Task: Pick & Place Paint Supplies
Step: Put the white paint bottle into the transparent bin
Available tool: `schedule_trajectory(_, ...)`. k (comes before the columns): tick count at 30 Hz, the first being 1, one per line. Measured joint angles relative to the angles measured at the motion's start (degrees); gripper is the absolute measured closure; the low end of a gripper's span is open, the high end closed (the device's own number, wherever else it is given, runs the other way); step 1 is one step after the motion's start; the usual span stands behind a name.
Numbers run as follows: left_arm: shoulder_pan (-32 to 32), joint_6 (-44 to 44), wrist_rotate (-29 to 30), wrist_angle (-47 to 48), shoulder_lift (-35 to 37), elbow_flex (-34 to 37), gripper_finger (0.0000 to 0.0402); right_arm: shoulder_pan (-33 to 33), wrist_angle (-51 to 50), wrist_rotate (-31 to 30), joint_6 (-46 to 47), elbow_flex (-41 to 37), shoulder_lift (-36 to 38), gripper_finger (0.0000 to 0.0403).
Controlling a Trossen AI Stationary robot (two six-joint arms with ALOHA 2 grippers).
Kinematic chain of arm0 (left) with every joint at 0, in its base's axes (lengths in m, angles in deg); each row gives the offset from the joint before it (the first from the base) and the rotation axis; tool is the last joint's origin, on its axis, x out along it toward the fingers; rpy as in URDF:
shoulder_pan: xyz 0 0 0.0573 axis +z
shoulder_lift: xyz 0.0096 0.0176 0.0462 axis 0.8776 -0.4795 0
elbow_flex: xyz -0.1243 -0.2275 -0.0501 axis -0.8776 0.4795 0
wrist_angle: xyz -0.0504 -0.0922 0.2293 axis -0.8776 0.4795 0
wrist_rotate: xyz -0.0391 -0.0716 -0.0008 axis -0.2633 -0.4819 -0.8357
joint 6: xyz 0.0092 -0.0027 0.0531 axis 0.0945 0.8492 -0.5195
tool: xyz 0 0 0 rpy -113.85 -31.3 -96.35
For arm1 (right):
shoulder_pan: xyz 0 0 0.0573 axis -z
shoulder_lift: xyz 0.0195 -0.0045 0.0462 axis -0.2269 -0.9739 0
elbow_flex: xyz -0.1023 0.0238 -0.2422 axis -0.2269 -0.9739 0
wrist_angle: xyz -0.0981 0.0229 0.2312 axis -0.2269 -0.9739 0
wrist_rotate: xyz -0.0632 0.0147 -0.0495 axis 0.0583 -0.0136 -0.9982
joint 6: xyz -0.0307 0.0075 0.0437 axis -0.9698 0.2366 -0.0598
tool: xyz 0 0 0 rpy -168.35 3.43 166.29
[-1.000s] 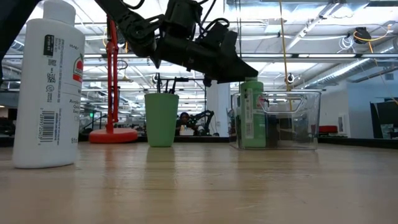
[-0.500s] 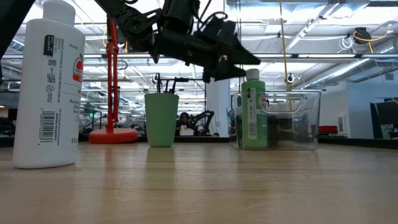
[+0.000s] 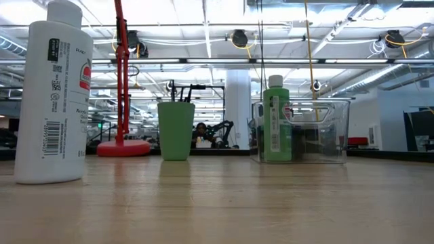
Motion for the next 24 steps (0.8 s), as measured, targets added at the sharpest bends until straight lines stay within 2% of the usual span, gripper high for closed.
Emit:
schedule_trajectory(2, -2.77, -0.01, 5.35, 7.58, 5.53, -0.08, 0.0185, 0.28, -0.33, 0.03, 0.0, 0.0, 0.02, 0.0369)
schedule_trajectory(7, -12.77, 1.83, 24.82, 27.9, 17.19, 0.28, 0.0315, 1.66, -1.44, 0.04, 2.1, -0.01, 0.02, 0.0369)
schedule_trajectory(10, -19.69, 4.91, 33.03, 31.17, 22.42, 4.14, 0.0384, 2.8, -1.78, 0.02, 4.41, 0.0, 0.02, 0.0369)
schedule_trajectory(12, -23.55, 7.43, 36.9, 30.43, 25.45, 8.27, 0.039, 3.56, -2.0, 0.02, 5.38, -0.02, 0.02, 0.0369)
schedule_trajectory(16, -31.08, 10.87, 49.27, 24.76, 30.46, 18.19, 0.038, 5.04, -2.89, 0.03, 8.9, 0.0, 0.02, 0.0369)
schedule_trajectory(19, -35.59, 9.5, 57.32, 14.14, 33.43, 27.86, 0.0395, 5.95, -4.6, 0.04, 12.02, 0.0, 0.02, 0.0369)
schedule_trajectory(21, -37.33, 5.1, 59.92, 3.66, 34.67, 34.81, 0.0398, 6.34, -5.35, 0.04, 12.68, 0.0, 0.02, 0.0369)
schedule_trajectory(24, -38.13, -1.26, 60.16, -12.61, 36.26, 43.92, 0.0393, 6.73, -5.61, 0.04, 13.72, 0.0, 0.02, 0.0369)
